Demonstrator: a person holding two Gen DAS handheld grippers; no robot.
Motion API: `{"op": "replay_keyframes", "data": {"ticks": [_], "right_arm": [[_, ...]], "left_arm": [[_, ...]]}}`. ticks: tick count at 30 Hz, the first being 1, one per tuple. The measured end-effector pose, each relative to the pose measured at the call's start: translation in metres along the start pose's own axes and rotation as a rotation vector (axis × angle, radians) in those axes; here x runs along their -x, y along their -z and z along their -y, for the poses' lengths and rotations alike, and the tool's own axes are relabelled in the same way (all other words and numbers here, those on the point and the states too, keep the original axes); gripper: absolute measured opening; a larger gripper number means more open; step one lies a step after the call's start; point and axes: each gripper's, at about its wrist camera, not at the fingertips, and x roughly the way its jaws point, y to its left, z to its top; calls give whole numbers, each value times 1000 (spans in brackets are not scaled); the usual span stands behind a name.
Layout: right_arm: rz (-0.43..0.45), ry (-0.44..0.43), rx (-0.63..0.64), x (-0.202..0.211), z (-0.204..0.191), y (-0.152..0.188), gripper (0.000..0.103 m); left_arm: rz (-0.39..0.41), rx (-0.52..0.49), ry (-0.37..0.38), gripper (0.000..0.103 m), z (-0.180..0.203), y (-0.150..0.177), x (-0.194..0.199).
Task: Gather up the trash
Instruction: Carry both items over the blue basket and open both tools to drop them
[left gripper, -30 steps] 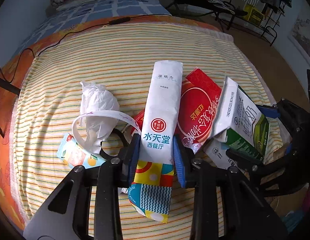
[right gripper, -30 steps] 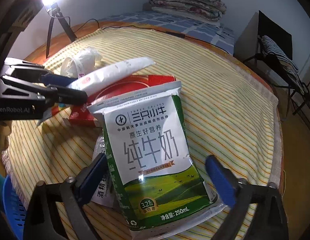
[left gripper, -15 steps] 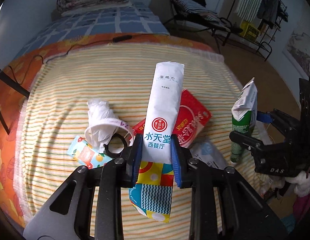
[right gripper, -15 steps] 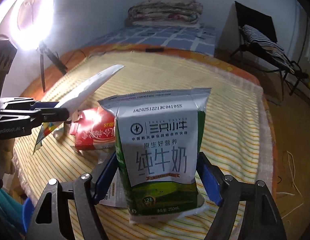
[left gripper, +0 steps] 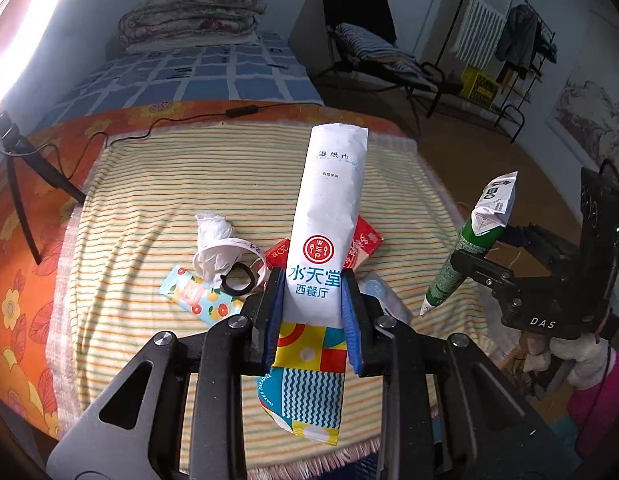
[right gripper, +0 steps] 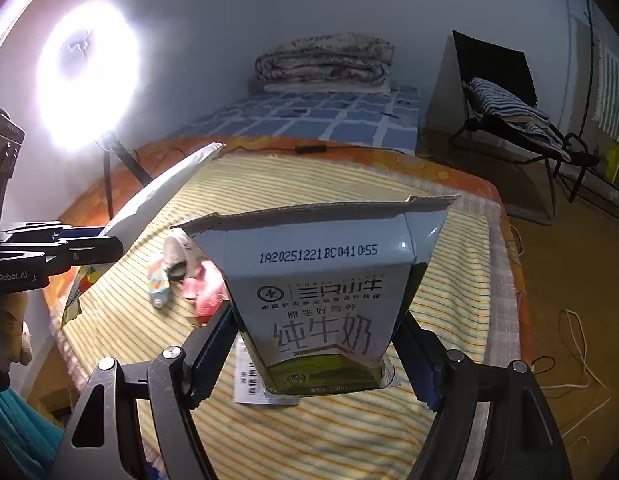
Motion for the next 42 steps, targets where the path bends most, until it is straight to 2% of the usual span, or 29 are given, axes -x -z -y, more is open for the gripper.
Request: {"op": "replay_keyframes", "data": {"ticks": [4,10,17,25,36,42], "right_arm": [[23,-21,4,18,-12,2,79],[39,-50,36,40,-36,10,79],[22,-135,39,59,-69,39,79],[-22,-201,65,68,-109,80,79],[-119,-237,110,54,-144,130,79],[-182,-252,113,43,-158,157,79]], "left_arm": [[10,21,16,26,-7,6,20],[16,-3,3,26,-12,30,46],[-10,-46,12,26,-3,74,68],[14,-87,8,26,11,128,93],[-40,-38,-14,26,-8,195,74],[-60,-22,-37,26,-16,220,61]]}}
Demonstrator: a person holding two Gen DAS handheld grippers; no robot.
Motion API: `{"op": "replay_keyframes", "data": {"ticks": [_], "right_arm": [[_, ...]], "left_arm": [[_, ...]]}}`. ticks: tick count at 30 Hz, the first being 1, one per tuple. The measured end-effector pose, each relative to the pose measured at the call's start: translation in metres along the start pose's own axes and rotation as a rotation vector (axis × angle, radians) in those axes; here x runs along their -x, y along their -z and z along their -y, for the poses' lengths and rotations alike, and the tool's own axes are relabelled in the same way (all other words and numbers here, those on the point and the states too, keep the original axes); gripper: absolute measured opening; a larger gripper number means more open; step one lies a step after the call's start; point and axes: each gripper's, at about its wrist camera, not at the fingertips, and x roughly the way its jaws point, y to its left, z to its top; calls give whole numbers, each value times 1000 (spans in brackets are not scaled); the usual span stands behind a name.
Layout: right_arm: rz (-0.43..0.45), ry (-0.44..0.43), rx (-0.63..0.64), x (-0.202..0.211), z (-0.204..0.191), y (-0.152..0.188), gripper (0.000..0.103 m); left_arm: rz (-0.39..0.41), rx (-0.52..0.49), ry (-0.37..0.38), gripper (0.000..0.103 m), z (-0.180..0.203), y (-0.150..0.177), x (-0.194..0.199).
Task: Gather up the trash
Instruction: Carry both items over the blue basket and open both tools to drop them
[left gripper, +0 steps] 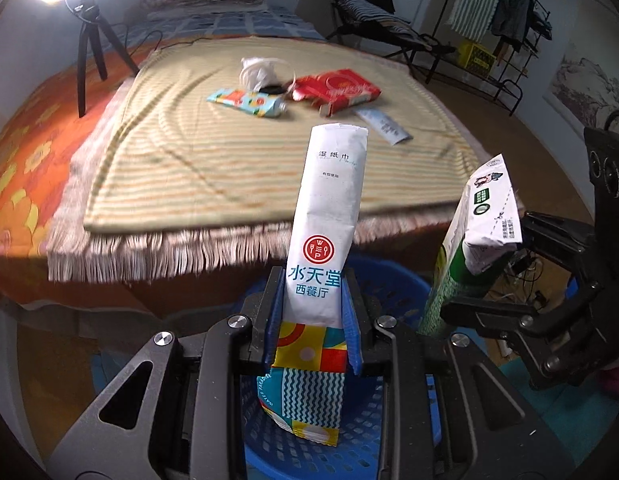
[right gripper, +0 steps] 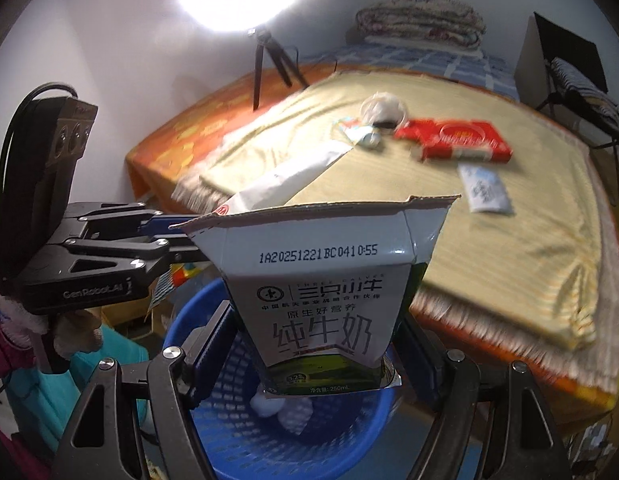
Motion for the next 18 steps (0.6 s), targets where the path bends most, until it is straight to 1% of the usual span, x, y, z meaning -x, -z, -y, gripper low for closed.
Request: {"op": "replay_keyframes", "data": {"ticks": [2,6,12,16,18], "right_arm": [[-14,-1,-4,-5,-2,6,79],[-37,-3,-12,-12,-4,17,79],[-79,-14,-43,-23,1,29,79],[-99,-14,-28,-30,-1,35,79],[-102,-16,-23,-30,-3,37,79]], "left_arm": [[0,-18,-18,26,3,7,-4],[-9,-28,-30,26,6,17,-13],[-27,-24,-49,26,3,26,-21],[-38,-36,-66,26,3,30,-26],[-46,-41,-73,30,3,31,-28]]}}
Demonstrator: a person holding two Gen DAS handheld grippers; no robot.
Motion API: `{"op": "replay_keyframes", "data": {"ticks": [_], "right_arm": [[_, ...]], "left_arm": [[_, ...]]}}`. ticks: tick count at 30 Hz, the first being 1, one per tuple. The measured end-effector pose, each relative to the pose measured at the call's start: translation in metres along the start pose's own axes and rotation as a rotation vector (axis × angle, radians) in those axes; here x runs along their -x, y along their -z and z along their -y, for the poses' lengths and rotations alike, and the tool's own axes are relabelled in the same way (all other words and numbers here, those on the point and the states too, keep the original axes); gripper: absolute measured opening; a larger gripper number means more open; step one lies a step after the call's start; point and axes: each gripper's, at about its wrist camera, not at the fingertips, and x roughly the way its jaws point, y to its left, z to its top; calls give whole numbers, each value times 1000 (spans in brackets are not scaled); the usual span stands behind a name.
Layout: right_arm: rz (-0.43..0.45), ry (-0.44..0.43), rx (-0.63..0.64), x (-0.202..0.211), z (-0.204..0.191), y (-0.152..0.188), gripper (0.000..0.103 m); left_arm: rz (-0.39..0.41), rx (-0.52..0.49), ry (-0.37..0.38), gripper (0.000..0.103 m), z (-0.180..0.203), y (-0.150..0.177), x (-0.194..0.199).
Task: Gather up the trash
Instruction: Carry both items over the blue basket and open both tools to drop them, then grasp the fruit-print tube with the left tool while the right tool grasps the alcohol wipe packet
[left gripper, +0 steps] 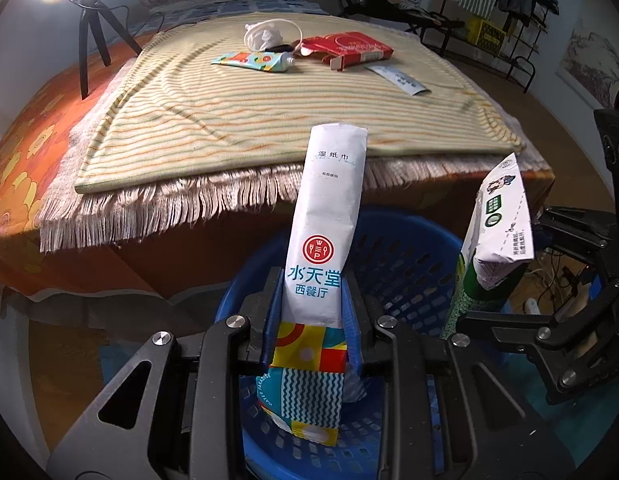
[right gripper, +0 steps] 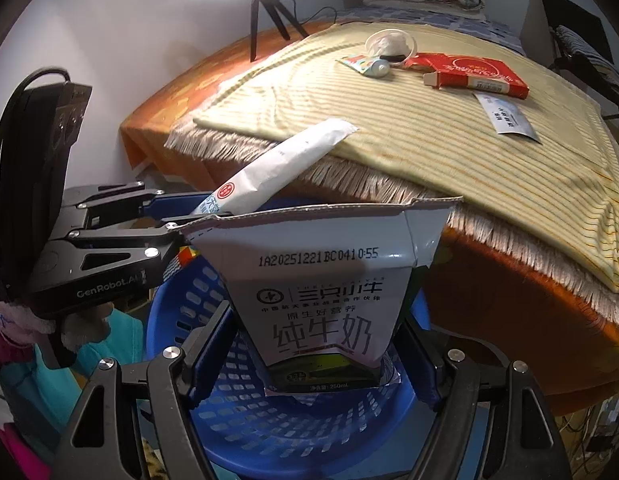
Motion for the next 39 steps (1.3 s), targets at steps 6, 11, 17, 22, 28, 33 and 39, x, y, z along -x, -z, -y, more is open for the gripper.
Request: {"op": "replay_keyframes", "data": {"ticks": [6,11,17,22,28,33,39], "right_arm": [[-7,-11,-5,-3,0,2,80],[-28,-7,-30,-8,4,3,80],[-35,-5,-43,-11,6,4,86],[-34,-5,-49,-10,7,4,87],[-34,-5,-55,-10,7,4,87],[-24,-6,-68,-7,10,3,87],[-7,3,-93,-2,16,-1,90]], "left_arm": [[8,-7,-26,64,-1,2,-1],[-3,1,-32,64,-4,3,-4],[-6,8,-34,64,-6,3,-4],[-6,7,-37,64,-6,3,-4],[-5,12,-39,64,-8,2,-3],[-5,17,-37,64,-8,1,-3],[-8,41,-25,64,-12,-7,-1]]}}
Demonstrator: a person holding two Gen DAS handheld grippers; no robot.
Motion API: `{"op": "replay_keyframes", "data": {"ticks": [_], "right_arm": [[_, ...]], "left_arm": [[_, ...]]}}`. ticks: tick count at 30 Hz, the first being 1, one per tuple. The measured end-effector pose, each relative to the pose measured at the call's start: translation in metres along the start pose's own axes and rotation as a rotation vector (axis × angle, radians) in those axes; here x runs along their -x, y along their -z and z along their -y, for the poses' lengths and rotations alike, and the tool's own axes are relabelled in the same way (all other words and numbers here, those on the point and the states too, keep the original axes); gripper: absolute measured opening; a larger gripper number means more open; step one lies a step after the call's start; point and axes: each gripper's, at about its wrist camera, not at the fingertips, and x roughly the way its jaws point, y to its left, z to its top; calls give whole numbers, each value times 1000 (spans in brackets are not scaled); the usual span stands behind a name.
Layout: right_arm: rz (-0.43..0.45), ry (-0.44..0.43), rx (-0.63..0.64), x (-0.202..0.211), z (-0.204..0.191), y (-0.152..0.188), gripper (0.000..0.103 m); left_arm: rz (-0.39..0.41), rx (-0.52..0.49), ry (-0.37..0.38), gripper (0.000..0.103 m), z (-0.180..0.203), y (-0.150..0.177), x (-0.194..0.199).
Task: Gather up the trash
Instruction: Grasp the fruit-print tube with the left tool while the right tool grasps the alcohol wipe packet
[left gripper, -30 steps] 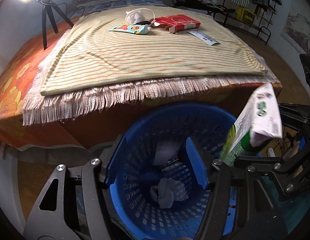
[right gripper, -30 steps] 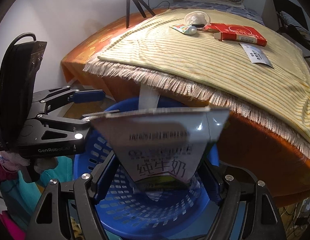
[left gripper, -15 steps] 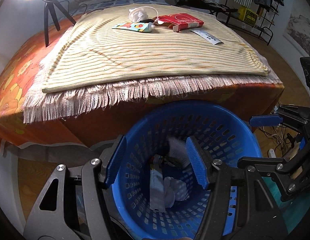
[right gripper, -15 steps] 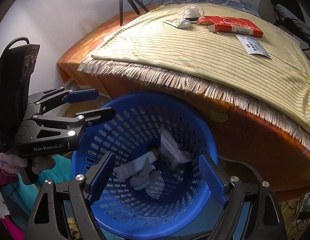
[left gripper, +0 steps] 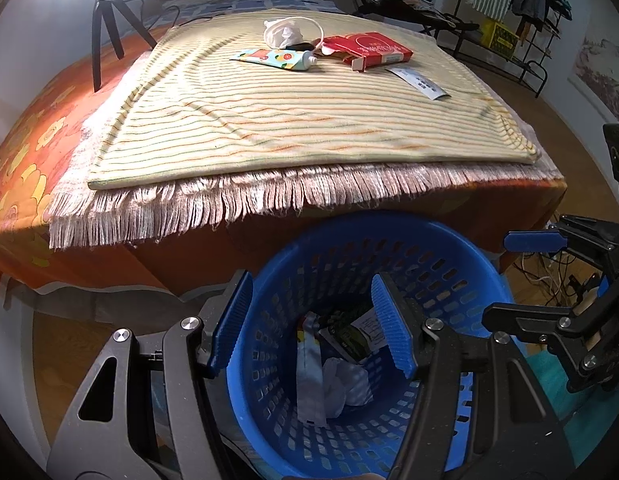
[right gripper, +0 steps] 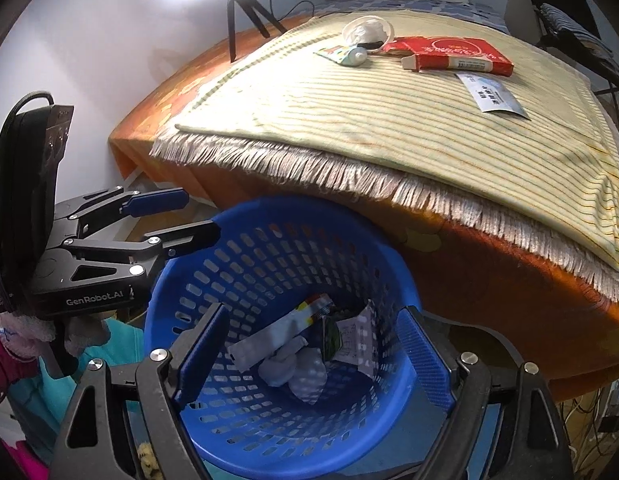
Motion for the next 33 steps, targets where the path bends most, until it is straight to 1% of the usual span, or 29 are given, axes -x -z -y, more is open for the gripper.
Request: {"op": "replay_keyframes", "data": {"ticks": [1,2,3,9,13,18,23,27,30,33], "right_arm": [[5,0,-8,1,2,-1,91],[9,1,-17,2,4,-1,92],[12,2,-27,3,6,-2,92],[31,10,-92,11,22,-13,93],[56,33,-101,19,29,-23,94],[79,33,-112,25,37,-42,95],[98,28,-126,29,50,-63,95],[111,62,-111,32,62,-86,95],[112,84,-114,31,77,-104,95],[104,92,-146,26,97,-119,95]], "left_arm": [[-2,6,4,66,-1,-2,0],[-2,12,7,71,-2,-3,0],[-1,18,11,72,-2,-5,1],[9,18,17,72,-3,-21,3],[22,26,19,72,-6,-38,5],[40,24,16,72,-10,-65,8],[51,-11,4,72,-11,-93,8],[64,-28,-15,72,-17,-118,6],[48,-5,0,72,-24,-135,-3],[14,62,30,72,-33,-151,-19]]}}
